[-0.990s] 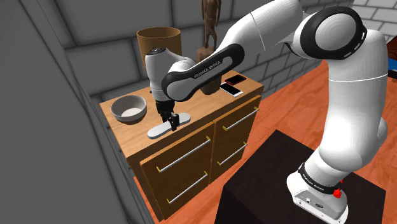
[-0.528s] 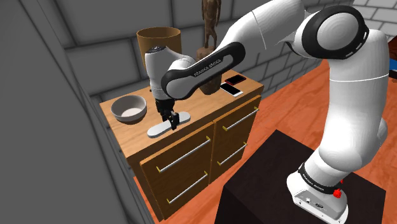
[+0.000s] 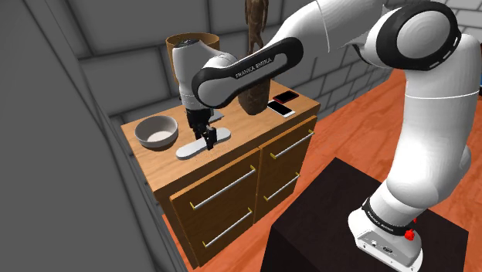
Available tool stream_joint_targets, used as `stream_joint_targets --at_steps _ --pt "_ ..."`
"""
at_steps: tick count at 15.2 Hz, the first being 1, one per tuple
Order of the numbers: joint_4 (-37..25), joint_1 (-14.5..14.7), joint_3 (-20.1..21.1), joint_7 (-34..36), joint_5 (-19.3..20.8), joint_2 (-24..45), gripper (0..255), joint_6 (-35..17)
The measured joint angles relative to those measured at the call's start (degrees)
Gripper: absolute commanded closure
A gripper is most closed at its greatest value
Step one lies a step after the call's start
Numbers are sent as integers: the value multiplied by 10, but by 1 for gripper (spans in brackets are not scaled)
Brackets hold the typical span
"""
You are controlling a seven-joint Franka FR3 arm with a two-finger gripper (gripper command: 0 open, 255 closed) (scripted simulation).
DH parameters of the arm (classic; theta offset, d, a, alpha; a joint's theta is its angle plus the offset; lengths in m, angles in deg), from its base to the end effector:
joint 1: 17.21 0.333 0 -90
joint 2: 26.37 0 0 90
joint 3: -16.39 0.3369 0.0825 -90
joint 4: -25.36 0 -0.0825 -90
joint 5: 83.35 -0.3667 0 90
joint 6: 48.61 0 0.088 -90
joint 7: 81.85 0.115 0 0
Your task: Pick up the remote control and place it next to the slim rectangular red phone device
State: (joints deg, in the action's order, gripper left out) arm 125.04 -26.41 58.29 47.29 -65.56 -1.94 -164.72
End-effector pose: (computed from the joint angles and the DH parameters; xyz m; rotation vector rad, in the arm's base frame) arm 0.5677 0.2824 0.4001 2.1944 -2.2232 -0.0103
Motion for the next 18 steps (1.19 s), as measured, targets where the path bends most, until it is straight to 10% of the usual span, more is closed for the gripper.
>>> stream_joint_targets --at_steps 8,18 --pt "-17 -13 11 -18 -23 -29 255 39" --pt "119 -146 1 -173 -112 -158 255 -6"
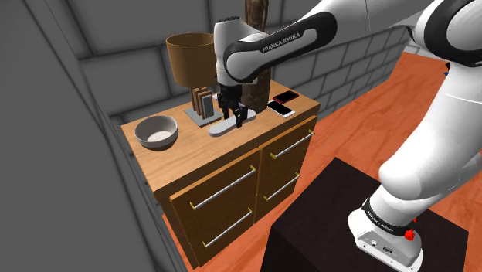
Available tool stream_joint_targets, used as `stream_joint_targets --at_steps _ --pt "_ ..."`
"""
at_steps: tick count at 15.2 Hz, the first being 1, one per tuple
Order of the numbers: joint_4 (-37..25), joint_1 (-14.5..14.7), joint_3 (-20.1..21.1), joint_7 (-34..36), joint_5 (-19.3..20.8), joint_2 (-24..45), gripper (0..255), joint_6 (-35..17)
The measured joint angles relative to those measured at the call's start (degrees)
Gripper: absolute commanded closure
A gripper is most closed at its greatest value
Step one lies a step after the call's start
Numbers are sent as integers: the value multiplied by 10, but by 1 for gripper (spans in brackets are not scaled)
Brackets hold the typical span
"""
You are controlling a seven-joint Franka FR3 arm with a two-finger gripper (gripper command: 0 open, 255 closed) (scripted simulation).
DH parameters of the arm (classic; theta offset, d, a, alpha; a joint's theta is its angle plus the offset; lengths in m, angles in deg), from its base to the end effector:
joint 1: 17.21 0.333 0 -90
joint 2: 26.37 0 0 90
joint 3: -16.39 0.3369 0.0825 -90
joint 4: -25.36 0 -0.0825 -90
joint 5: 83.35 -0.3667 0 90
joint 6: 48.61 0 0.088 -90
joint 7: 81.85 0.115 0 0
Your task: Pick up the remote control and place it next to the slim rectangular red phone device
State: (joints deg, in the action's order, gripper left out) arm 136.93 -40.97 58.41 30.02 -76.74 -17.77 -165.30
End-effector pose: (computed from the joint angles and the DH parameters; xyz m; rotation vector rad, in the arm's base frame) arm 0.5457 0.1575 0.4415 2.1919 -2.2241 -0.0099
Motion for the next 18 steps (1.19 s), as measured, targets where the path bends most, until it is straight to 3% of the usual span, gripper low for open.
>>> stream_joint_targets --at_steps 7,18 --pt "61 -68 -39 -127 -51 -69 255 -12" --pt "86 -142 -108 -289 -67 -101 255 -29"
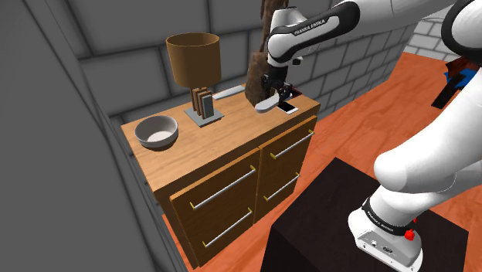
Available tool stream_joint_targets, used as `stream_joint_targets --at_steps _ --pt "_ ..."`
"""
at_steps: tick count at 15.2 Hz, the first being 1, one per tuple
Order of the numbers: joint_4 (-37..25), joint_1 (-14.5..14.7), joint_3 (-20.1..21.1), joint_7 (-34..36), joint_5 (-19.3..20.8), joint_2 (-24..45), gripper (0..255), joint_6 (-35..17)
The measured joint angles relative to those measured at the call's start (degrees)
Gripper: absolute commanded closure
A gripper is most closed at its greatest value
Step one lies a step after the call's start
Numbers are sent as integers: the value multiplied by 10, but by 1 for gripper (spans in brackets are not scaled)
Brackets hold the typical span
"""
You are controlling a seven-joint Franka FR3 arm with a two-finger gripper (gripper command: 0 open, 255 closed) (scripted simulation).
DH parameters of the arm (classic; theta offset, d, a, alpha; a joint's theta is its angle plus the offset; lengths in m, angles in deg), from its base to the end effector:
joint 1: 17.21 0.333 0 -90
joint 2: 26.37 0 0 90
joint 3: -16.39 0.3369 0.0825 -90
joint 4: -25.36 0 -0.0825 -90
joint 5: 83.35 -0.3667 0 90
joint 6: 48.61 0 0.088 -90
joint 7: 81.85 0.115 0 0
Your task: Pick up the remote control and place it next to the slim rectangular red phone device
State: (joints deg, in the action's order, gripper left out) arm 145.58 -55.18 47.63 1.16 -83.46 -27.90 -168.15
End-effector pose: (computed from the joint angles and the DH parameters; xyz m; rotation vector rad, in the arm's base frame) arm 0.5215 -0.0598 0.4526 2.2233 -2.2155 0.0253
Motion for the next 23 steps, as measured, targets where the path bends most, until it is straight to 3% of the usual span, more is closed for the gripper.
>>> stream_joint_targets --at_steps 2,7,11,19,23 --pt "-7 -15 -15 -31 -10 -1 255 -6" --pt "-23 -55 -54 -92 13 17 255 -31" --pt "-45 -78 -77 -134 25 47 255 13" --pt "-128 -126 -122 -219 47 115 255 33" --pt "-144 -133 -129 -231 55 140 255 26"
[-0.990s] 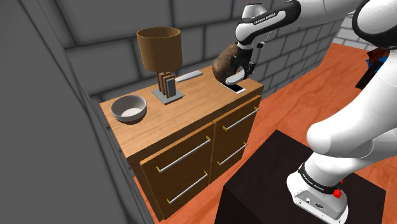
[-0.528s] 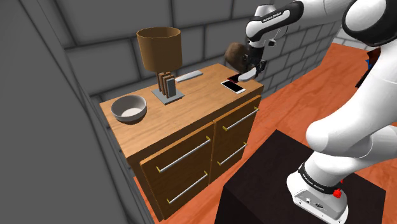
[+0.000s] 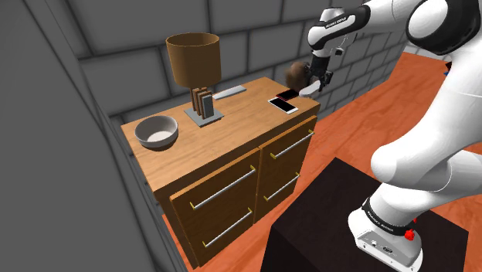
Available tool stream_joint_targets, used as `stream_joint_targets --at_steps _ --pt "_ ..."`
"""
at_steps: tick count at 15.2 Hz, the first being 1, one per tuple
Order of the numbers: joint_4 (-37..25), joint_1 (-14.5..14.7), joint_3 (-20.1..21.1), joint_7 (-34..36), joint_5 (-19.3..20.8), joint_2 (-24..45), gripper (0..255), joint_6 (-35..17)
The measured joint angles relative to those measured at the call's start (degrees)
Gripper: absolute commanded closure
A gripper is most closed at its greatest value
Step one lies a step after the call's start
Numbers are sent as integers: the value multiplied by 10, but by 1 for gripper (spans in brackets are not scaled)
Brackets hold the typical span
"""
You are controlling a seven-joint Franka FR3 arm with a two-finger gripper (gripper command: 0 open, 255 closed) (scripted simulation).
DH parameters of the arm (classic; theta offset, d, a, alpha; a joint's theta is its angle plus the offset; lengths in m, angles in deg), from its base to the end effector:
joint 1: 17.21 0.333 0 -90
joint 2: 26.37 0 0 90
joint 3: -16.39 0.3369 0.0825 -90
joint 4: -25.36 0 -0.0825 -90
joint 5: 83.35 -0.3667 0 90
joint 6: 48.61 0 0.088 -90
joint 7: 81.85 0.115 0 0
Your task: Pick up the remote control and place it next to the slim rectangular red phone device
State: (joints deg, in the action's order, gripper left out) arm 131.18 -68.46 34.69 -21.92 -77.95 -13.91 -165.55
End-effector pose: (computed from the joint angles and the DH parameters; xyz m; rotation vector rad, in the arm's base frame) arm 0.4939 -0.3402 0.4321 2.1935 -2.2237 -0.0113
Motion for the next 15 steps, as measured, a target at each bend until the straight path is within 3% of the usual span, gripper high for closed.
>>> stream_joint_targets --at_steps 15 --pt "43 3 -6 12 19 42 255 -83"
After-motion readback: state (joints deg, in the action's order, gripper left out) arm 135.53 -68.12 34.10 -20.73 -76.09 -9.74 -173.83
